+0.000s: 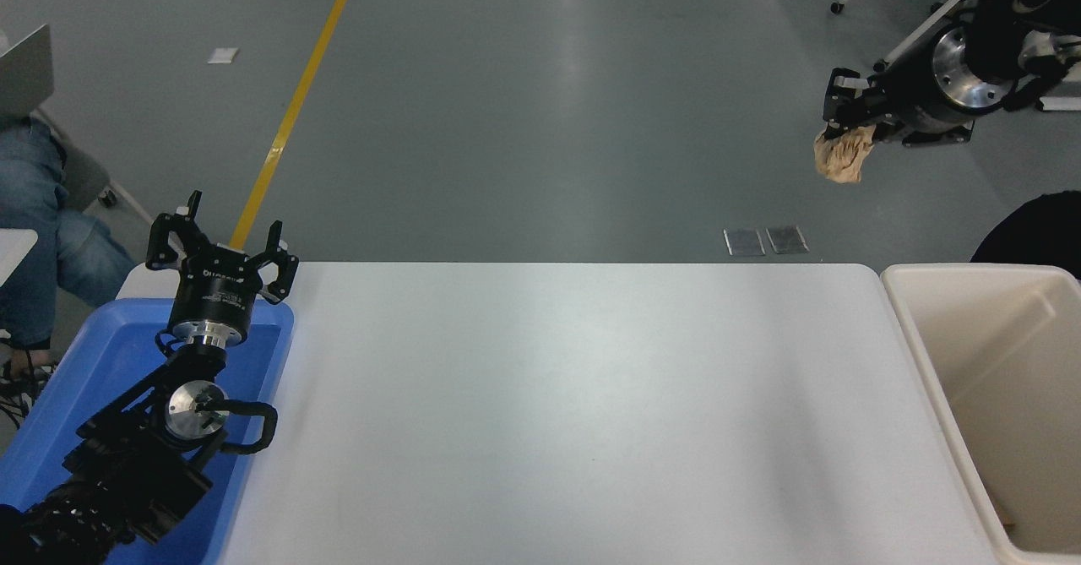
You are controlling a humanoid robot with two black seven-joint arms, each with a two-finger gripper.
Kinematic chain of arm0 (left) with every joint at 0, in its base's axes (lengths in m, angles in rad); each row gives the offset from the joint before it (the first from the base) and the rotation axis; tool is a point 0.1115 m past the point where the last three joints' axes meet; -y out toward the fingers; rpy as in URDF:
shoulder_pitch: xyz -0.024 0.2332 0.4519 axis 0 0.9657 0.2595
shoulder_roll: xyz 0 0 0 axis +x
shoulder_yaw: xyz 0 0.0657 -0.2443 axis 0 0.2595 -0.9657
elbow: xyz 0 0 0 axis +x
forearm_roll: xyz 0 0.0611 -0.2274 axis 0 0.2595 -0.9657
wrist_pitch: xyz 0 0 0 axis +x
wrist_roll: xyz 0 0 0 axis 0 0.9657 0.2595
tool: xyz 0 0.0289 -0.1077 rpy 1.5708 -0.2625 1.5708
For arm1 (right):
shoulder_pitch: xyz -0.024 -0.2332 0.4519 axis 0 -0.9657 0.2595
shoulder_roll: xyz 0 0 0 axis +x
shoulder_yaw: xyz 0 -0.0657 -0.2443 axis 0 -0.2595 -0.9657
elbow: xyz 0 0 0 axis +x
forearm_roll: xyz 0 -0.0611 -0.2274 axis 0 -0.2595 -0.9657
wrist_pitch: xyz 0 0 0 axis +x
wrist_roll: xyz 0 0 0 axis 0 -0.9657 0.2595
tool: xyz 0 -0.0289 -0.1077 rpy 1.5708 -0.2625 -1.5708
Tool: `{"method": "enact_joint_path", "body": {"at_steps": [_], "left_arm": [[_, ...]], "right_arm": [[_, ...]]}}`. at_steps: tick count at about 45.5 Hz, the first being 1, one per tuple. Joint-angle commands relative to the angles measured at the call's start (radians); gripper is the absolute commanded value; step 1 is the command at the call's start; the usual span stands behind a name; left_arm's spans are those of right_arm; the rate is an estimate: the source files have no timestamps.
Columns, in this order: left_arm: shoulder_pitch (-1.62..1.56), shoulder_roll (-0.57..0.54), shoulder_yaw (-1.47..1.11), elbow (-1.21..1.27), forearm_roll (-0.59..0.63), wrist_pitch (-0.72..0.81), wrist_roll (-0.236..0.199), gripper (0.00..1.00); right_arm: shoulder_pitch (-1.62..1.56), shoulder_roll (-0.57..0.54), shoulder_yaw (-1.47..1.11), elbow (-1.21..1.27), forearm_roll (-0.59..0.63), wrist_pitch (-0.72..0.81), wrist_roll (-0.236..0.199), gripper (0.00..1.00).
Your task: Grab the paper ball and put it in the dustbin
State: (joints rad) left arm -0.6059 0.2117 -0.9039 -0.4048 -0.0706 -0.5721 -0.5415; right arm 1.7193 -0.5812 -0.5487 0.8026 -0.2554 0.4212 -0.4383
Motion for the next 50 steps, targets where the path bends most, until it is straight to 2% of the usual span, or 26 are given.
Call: {"method": "enact_joint_path", "body": {"at_steps": [1, 9, 23, 34, 50], "left_arm": [[0.000, 0.000, -0.001, 0.000, 0.000, 0.000, 0.000, 0.99], [0.000, 0.000, 0.000, 0.000, 0.000, 0.000, 0.000, 0.99], [0.000, 0.000, -0.001, 0.001, 0.000, 0.000, 0.000, 0.99], [0.000, 0.000, -0.001, 0.000, 0.000, 0.000, 0.000, 0.99], [0.000, 0.000, -0.001, 0.000, 0.000, 0.000, 0.000, 0.99]], "right_arm": [[-0.257, -0.006, 0.096, -0.249, 0.004, -0.228, 0.001, 0.00], [-0.397, -0.014, 0.170, -0.345, 0.021, -0.355, 0.001, 0.00], [-0.644, 0.021, 0.197, -0.552, 0.245, -0.450, 0.001, 0.00], [-0.810, 0.052, 0.202, -0.599, 0.396, -0.503, 0.001, 0.00], [-0.966, 0.087, 0.286, -0.599, 0.416, -0.524, 0.009, 0.00]]}}
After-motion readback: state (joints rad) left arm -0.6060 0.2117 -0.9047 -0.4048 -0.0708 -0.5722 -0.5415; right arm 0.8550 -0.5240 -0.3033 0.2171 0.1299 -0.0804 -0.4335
